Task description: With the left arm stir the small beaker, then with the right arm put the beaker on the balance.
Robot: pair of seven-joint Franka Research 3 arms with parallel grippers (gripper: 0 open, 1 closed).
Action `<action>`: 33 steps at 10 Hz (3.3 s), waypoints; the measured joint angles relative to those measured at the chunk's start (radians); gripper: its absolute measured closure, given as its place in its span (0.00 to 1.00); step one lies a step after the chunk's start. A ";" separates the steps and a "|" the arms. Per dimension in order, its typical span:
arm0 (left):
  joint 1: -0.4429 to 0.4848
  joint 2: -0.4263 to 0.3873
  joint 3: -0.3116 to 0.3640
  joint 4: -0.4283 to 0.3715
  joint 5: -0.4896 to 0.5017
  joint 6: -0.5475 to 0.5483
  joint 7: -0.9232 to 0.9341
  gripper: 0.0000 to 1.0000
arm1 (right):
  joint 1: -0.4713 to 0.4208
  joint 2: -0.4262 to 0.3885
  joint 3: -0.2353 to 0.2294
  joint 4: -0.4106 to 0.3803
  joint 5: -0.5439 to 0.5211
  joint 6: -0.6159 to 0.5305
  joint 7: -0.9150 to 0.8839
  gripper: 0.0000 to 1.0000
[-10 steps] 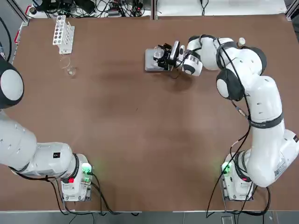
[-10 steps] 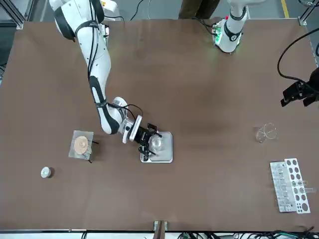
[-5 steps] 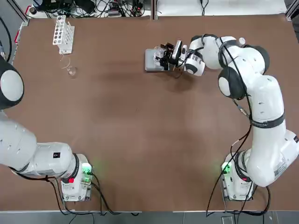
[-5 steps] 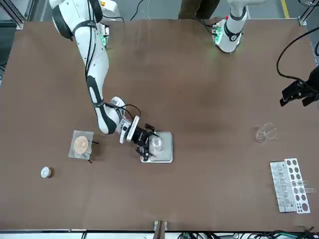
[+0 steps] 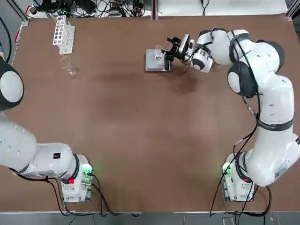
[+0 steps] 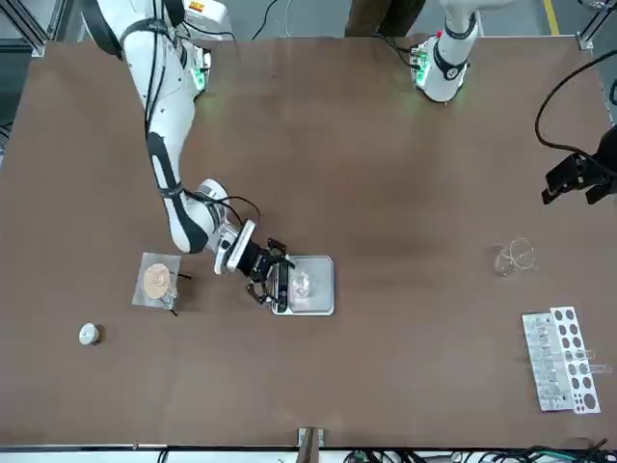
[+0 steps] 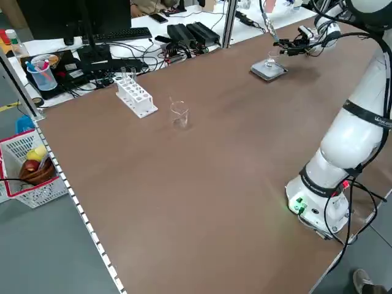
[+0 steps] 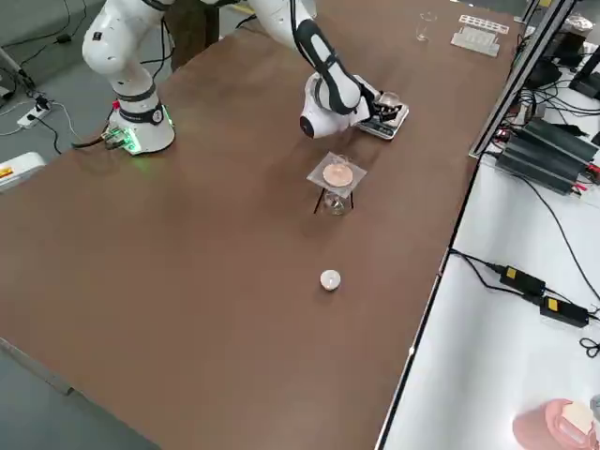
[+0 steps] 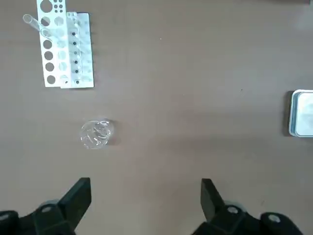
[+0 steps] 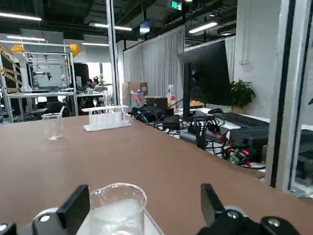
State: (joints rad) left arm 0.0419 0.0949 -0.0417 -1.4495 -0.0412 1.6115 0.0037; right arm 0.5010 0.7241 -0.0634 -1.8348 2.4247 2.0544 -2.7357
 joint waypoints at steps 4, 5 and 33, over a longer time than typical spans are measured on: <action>0.000 0.000 -0.005 0.000 0.001 0.000 0.000 0.01 | 0.020 -0.179 0.018 -0.053 0.001 0.230 0.010 0.00; 0.000 0.000 -0.007 0.000 0.001 0.000 0.000 0.01 | 0.031 -0.228 0.019 -0.059 -0.004 0.340 0.010 0.00; 0.000 -0.011 -0.031 0.002 0.002 0.000 0.000 0.01 | -0.049 -0.535 -0.207 0.285 -2.235 -0.089 2.720 0.00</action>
State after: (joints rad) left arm 0.0417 0.0837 -0.0730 -1.4471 -0.0395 1.6112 0.0037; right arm 0.4522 0.1894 -0.2703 -1.5497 0.1902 1.9655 -0.0160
